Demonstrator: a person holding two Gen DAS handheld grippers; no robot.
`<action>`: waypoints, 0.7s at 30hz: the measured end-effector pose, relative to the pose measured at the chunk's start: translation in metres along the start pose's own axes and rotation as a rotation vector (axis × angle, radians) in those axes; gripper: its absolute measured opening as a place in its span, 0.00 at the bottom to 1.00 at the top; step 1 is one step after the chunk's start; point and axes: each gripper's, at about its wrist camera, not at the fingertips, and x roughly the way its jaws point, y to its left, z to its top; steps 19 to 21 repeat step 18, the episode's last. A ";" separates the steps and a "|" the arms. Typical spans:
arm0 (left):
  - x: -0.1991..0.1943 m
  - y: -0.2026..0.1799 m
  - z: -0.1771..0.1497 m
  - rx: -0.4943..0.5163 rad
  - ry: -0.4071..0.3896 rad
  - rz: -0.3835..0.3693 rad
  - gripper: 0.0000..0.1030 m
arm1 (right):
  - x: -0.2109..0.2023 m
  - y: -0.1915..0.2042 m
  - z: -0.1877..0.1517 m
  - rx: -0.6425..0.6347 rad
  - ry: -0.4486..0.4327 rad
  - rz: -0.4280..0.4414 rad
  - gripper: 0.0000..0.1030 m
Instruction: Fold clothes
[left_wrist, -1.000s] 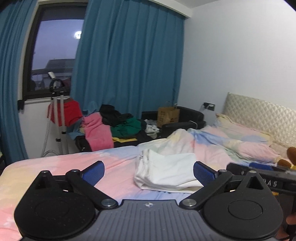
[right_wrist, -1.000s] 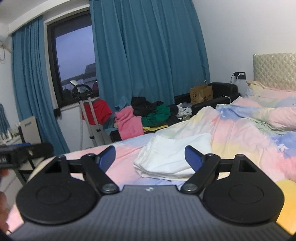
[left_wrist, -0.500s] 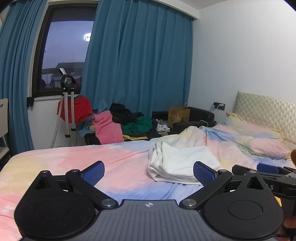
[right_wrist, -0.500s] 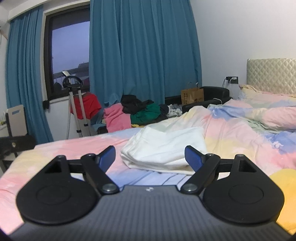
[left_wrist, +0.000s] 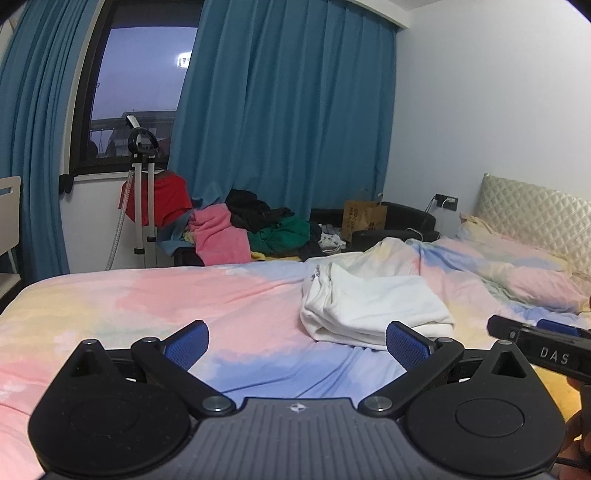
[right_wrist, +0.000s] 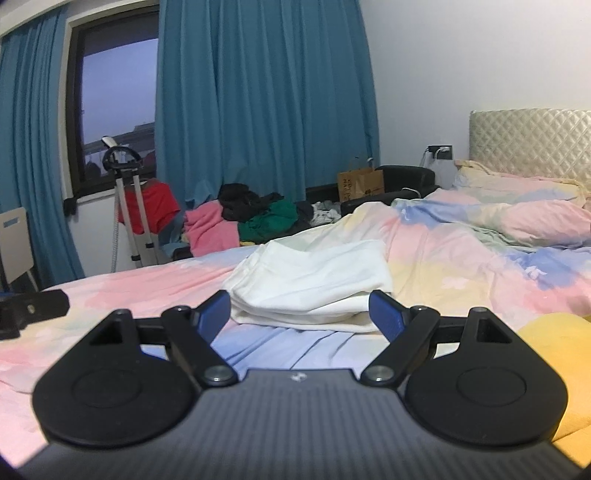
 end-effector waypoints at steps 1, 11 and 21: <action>0.001 0.000 -0.001 0.001 0.004 0.007 1.00 | 0.001 0.000 0.000 0.002 0.003 -0.004 0.81; 0.008 -0.005 -0.005 0.004 0.017 0.016 1.00 | 0.006 0.000 0.001 -0.017 0.027 -0.010 0.81; 0.007 -0.010 -0.010 0.030 0.011 0.005 1.00 | 0.007 -0.003 0.001 -0.010 0.031 -0.015 0.81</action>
